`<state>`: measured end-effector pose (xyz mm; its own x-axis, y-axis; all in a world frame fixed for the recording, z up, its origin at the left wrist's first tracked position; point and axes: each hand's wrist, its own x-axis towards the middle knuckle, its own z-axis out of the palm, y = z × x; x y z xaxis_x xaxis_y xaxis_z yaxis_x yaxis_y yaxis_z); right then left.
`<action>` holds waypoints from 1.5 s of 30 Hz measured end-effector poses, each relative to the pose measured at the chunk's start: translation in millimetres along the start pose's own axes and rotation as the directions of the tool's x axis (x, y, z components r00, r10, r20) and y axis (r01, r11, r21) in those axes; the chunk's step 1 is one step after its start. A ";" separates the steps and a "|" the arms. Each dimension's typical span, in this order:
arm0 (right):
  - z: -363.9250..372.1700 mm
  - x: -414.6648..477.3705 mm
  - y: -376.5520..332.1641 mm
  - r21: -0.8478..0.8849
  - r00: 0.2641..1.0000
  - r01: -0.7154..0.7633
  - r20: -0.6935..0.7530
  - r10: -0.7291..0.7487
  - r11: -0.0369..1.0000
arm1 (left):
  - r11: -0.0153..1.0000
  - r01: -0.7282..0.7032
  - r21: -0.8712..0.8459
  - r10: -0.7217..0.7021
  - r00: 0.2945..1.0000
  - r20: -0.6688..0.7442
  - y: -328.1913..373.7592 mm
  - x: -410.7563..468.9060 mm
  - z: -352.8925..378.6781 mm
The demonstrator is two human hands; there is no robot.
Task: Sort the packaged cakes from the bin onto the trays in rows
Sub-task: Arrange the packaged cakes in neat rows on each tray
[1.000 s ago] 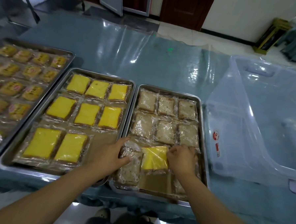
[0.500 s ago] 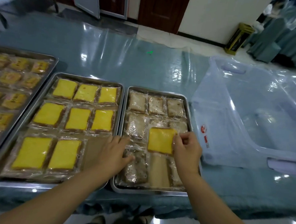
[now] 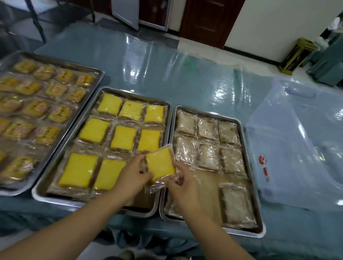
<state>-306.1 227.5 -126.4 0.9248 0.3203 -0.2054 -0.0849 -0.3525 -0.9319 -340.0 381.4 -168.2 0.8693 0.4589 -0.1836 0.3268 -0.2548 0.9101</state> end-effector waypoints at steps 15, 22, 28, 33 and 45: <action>43.8 -11.8 15.4 -0.758 0.953 0.294 0.278 -0.120 0.581 | 0.357 -0.220 0.908 0.027 0.974 0.225 -79.6 10.5 -86.2; 54.9 1.8 11.0 -0.864 0.856 0.477 0.417 -0.304 0.158 | 0.314 -0.247 0.917 -0.003 0.965 0.261 -83.5 13.5 -93.1; 65.5 22.2 26.7 -0.867 0.867 0.498 0.498 -0.001 -0.017 | 0.306 -0.276 0.911 -0.010 0.956 0.293 -86.5 15.3 -100.1; 70.4 29.4 31.5 -0.854 0.860 0.510 0.506 0.064 -0.100 | 0.335 -0.298 0.894 -0.020 0.946 0.322 -88.2 14.8 -101.7; 59.9 23.0 23.5 -0.862 0.863 0.505 0.502 -0.055 0.049 | 0.325 -0.279 0.904 0.017 0.957 0.289 -88.5 14.1 -96.2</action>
<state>-309.1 279.3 -170.9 0.6163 0.7376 -0.2757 0.7824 -0.6133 0.1084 -392.4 492.3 -215.6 0.9448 0.1889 -0.2676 0.1991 -0.9799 0.0115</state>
